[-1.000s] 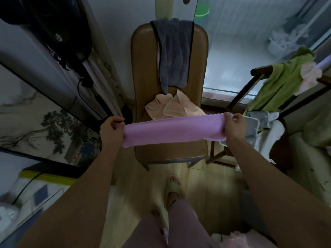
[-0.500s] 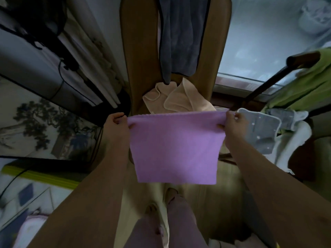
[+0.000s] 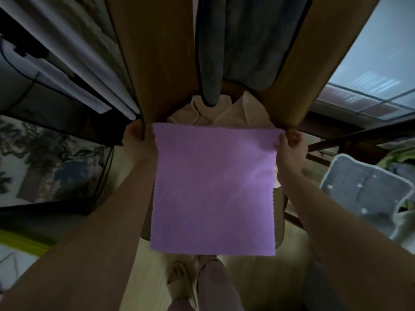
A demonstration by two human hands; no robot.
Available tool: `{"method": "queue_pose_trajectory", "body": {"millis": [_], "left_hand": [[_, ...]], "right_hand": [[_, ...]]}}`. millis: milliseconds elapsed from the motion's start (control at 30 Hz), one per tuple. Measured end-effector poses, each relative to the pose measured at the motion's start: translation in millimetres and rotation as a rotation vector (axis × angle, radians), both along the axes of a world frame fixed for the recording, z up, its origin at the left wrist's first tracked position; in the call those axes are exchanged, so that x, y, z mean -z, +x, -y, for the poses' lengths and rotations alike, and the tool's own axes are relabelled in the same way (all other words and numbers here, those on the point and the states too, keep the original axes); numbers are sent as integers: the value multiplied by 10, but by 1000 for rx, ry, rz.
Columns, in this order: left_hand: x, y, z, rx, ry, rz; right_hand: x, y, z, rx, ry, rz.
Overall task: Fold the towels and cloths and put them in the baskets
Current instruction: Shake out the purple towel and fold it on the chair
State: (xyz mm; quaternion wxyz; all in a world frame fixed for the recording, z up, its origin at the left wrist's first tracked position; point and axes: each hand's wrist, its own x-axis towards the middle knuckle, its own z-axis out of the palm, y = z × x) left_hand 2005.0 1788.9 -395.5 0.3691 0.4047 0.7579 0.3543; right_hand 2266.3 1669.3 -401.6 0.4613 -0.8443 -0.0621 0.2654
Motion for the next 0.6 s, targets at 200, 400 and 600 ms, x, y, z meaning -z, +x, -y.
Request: {"method": "queue_pose_trajectory", "body": {"millis": [200,400,600], "left_hand": [[599,131,481,793,-39,-132],[1148,194,642,1172,144,-767],[1103,-176,698,830,64,-883]], "right_hand": [[554,-648,277,-745,37,554],[1169,-524,161,-1202,-198,857],[958,-320,587,-908,-354,912]]}}
